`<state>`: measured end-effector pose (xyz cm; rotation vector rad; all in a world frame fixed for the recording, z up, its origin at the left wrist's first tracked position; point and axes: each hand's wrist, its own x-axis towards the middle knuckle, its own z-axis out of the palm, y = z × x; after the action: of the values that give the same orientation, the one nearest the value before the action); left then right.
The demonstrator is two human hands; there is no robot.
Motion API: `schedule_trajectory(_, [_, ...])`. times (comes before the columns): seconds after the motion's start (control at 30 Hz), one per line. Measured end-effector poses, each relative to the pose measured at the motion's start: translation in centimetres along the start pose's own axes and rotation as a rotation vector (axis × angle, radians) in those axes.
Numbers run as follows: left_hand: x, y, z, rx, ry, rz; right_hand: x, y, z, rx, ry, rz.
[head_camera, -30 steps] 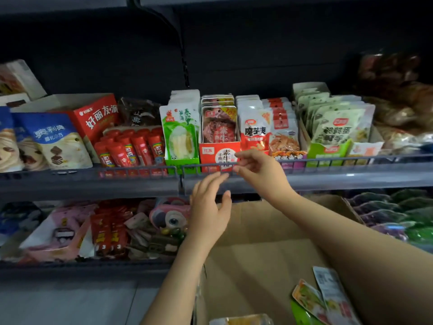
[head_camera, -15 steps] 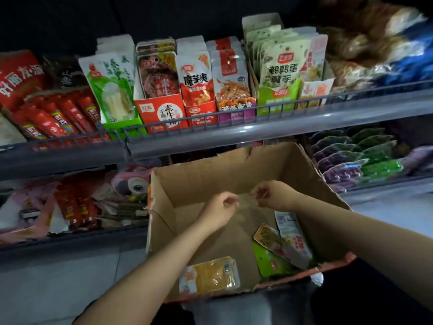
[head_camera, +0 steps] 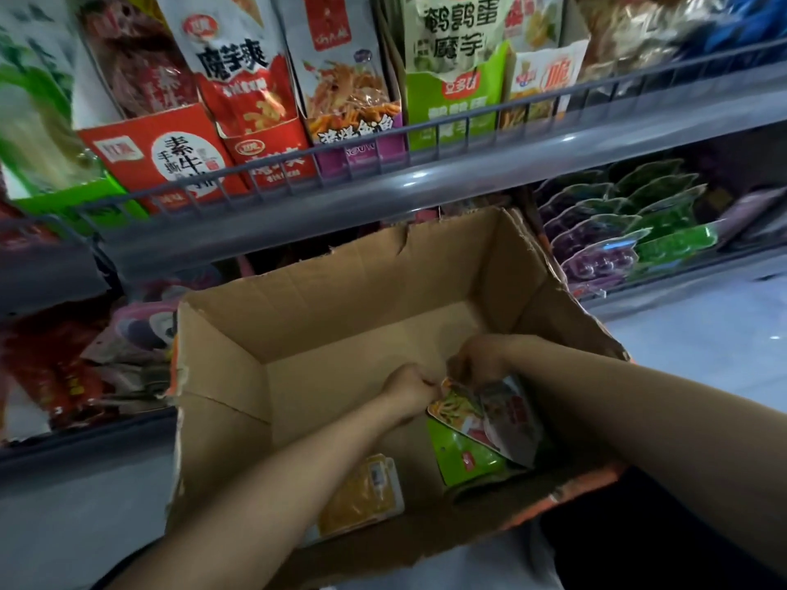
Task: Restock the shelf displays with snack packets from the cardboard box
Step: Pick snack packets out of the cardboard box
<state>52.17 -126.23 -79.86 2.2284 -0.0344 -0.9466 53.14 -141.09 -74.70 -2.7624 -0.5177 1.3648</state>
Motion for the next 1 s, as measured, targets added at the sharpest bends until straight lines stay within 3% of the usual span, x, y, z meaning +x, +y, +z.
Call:
schedule_trajectory(0.2, [1.4, 0.0, 0.8, -0.074, 0.010, -0.063, 0.5, 0.1, -0.2, -0.022, 0.011, -0.010])
schedule_trajectory(0.37, [0.9, 0.3, -0.1, -0.349, 0.010, -0.167, 0.0, -0.2, -0.4, 0.073, 0.085, 0.037])
schedule_trajectory(0.5, [0.0, 0.5, -2.9, -0.469, 0.066, -0.172, -0.6, -0.4, -1.0, 0.295, 0.183, 0.070])
schedule_trajectory(0.77, [-5.0, 2.9, -10.0, -0.578, 0.294, 0.015, -4.6, -1.1, -4.3, 0.735, 0.351, -0.015])
schedule_trajectory(1.0, [-10.0, 6.4, -14.4, -0.871, 0.353, 0.111, -9.4, -1.4, -7.6, 1.099, 0.574, -0.069])
